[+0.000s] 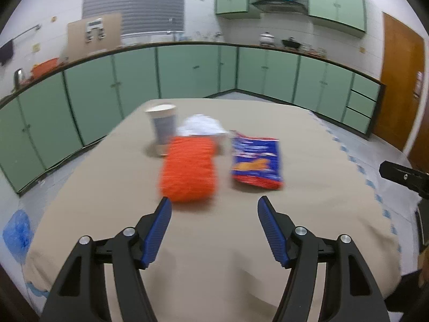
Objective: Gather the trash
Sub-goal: 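Return both tools to the table and close the left gripper on the orange mesh net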
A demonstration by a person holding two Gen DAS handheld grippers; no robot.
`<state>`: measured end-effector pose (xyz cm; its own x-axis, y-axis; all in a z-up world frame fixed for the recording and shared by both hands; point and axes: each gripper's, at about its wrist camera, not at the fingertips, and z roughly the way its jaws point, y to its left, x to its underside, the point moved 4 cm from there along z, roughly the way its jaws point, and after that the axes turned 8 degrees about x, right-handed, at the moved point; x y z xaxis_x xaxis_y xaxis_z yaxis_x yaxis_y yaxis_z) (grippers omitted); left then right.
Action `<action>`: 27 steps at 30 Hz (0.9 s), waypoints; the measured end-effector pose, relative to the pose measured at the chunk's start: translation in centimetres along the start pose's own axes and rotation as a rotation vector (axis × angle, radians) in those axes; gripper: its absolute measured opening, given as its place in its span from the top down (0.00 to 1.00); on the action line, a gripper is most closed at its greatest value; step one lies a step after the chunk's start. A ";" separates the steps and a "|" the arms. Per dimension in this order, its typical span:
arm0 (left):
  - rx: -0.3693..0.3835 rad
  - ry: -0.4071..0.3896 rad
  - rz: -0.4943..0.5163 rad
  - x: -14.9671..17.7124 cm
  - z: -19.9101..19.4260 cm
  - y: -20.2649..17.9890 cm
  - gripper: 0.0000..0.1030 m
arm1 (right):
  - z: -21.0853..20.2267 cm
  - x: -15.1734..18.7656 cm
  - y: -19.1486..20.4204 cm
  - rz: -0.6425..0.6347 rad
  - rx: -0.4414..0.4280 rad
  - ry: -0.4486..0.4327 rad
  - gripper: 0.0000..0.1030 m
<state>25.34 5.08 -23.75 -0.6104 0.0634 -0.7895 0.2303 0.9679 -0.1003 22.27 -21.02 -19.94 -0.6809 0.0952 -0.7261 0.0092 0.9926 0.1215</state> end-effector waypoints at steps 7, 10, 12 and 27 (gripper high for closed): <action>0.016 0.022 -0.041 -0.3 2.0 2.9 0.36 | 3.6 -0.8 4.5 -0.019 -0.018 0.028 0.58; 0.034 0.035 -0.030 -0.6 3.2 2.6 0.36 | 4.7 -0.9 5.2 -0.018 -0.015 0.039 0.58; 0.042 0.055 -0.027 -0.8 4.4 2.5 0.35 | 5.4 -0.9 5.5 -0.015 -0.014 0.046 0.58; 0.148 0.075 -0.087 -1.5 5.5 4.4 0.76 | 9.5 -1.1 8.7 -0.019 -0.012 0.087 0.58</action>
<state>31.42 7.88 -26.39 -0.6867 0.0044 -0.7270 0.2800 0.9244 -0.2589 30.06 -11.72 -24.50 -0.7417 0.0686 -0.6672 -0.0130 0.9931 0.1165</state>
